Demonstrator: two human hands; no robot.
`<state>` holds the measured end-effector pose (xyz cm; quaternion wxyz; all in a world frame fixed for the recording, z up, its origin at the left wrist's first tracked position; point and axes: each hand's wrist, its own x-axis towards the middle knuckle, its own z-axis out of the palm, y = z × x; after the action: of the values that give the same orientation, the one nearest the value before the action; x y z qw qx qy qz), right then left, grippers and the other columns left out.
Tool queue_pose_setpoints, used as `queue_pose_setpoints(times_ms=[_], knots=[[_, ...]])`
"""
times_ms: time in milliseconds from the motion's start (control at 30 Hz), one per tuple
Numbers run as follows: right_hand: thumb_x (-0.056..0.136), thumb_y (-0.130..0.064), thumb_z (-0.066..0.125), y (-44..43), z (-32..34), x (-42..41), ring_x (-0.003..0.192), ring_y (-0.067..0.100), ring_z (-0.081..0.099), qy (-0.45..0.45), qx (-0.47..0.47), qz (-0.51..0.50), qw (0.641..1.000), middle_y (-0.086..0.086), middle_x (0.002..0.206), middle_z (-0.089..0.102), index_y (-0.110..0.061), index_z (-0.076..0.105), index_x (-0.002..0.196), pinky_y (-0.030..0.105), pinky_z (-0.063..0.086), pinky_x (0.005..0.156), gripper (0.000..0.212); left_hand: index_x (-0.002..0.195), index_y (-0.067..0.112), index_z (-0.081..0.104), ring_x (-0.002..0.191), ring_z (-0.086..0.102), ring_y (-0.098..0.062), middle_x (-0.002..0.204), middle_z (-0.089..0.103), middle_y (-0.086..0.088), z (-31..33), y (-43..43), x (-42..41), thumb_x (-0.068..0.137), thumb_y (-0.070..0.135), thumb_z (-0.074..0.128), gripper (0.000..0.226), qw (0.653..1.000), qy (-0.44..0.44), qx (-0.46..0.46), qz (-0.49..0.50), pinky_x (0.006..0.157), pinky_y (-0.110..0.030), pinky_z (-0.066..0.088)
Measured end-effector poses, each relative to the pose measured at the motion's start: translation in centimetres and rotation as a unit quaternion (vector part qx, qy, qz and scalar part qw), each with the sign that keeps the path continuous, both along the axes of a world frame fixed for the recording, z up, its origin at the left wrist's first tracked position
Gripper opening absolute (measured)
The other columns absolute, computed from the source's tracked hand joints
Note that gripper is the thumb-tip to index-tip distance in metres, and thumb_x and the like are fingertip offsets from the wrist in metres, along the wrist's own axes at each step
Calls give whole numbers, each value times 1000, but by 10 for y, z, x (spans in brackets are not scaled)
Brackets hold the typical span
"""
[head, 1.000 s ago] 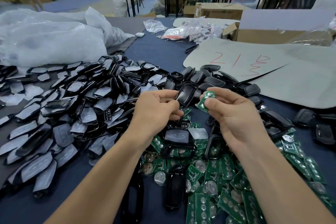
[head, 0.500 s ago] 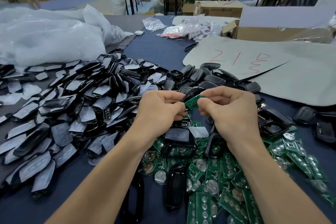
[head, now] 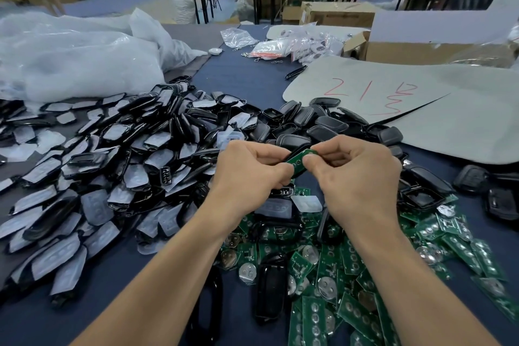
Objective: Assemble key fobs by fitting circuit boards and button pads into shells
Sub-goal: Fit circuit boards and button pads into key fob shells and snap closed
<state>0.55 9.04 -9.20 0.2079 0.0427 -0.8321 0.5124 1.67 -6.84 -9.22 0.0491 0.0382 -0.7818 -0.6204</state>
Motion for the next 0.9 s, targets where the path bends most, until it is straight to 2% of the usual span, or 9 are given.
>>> queue_pose_setpoints(times_ms=[233,400,467,500,567,633,700,833,900], knots=[[75,-21,90,1,1,1,64,-5,66,-1,14,11,1000,-25,66,69,-32,74,70,9,50,63,20,83,33,84,71,79,-17,77,80,4,-4,2,-1,65,19,84,22,999,6,2,33,77,-38,66],[71,-34,90,-1,-5,-1,74,-7,65,12,-22,-17,1000,-22,68,68,-34,70,82,4,46,65,23,73,43,82,67,78,-20,74,80,3,3,3,1,62,20,83,25,998,31,32,44,67,-31,64],[74,-38,86,0,-7,-4,79,-8,67,-31,-51,23,998,-25,77,70,-39,75,97,9,49,72,26,76,35,84,68,77,-21,75,80,1,4,0,0,66,14,83,23,998,33,33,41,66,-28,61],[76,-37,85,0,-7,-5,79,-6,69,-54,-72,47,995,-24,80,72,-41,76,102,18,53,75,28,79,29,85,70,78,-23,76,80,0,3,-2,0,69,11,83,21,998,28,29,39,67,-29,61],[79,-27,83,0,-8,-6,68,5,70,-72,-95,81,990,-15,76,75,-46,77,95,36,59,71,25,85,23,84,75,78,-26,78,81,2,3,-4,-1,72,9,81,19,1000,13,4,23,73,-37,64],[79,-17,85,0,-8,-6,56,10,66,-79,-96,89,988,-7,69,75,-48,76,88,36,55,62,33,89,27,84,79,78,-18,79,80,9,3,-4,0,78,11,78,20,998,21,-63,-10,81,-42,65],[77,-14,87,1,-7,-4,50,11,63,-94,-114,95,984,-2,64,74,-46,77,86,31,50,59,34,95,29,83,83,76,-6,82,79,15,3,0,3,83,11,75,23,991,45,-118,-41,85,-39,63],[74,-21,82,-3,-5,-1,48,12,63,-93,-123,102,983,0,62,73,-40,78,88,29,49,56,24,92,30,83,81,76,-4,81,79,15,2,0,-1,83,0,77,32,994,52,-96,-30,83,-34,62],[78,-19,78,-7,-7,-1,54,13,68,-86,-97,94,987,-5,68,76,-40,77,96,33,55,61,27,88,37,79,75,75,-2,78,78,19,3,-4,-3,82,1,80,37,995,58,-84,6,78,-31,63]])
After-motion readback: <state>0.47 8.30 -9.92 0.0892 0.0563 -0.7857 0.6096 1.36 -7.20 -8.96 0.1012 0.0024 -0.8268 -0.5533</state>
